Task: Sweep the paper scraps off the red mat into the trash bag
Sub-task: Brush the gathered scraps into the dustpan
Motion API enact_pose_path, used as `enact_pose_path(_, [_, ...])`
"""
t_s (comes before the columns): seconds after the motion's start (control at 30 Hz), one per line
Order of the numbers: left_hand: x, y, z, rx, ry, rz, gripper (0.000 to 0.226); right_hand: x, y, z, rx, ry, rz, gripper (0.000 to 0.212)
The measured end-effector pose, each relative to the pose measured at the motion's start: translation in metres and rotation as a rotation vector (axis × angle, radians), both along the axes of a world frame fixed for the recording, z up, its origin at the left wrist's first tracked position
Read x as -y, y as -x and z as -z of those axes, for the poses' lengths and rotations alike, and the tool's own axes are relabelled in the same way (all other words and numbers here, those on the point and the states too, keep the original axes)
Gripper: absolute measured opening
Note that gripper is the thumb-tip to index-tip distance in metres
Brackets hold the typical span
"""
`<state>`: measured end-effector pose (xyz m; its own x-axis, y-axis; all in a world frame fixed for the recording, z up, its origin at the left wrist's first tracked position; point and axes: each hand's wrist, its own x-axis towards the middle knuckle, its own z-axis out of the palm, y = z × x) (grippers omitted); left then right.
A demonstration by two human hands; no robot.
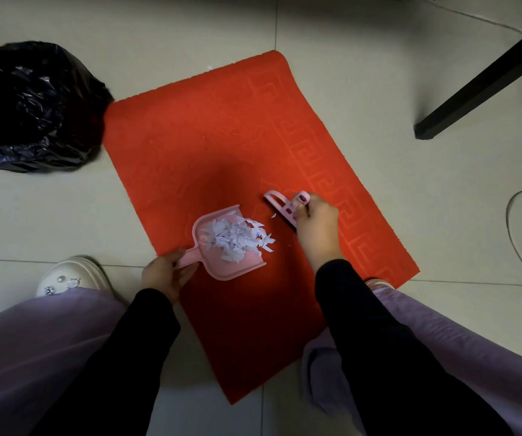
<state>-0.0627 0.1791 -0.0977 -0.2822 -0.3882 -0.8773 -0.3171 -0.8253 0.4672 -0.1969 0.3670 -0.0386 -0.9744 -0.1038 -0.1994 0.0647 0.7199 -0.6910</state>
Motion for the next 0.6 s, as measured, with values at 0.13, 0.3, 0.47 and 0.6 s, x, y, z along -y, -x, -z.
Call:
enact_pose_path(0.13, [-0.002, 0.000, 0.004, 0.000, -0.032, 0.007, 0.017, 0.002, -0.014, 0.011, 0.011, -0.053, -0.013, 0.020])
enact_pose_path(0.3, [-0.005, -0.001, 0.004, -0.009, -0.022, 0.005, 0.016, 0.018, -0.033, 0.015, 0.007, -0.091, -0.101, 0.023])
enact_pose_path(0.47, [-0.008, -0.002, 0.002, -0.003, -0.049, -0.040, 0.015, 0.029, -0.048, 0.007, -0.010, -0.079, -0.167, 0.023])
enact_pose_path(0.6, [-0.013, -0.002, -0.003, 0.000, -0.056, -0.053, 0.016, 0.034, -0.059, 0.004, 0.023, -0.050, -0.164, 0.023])
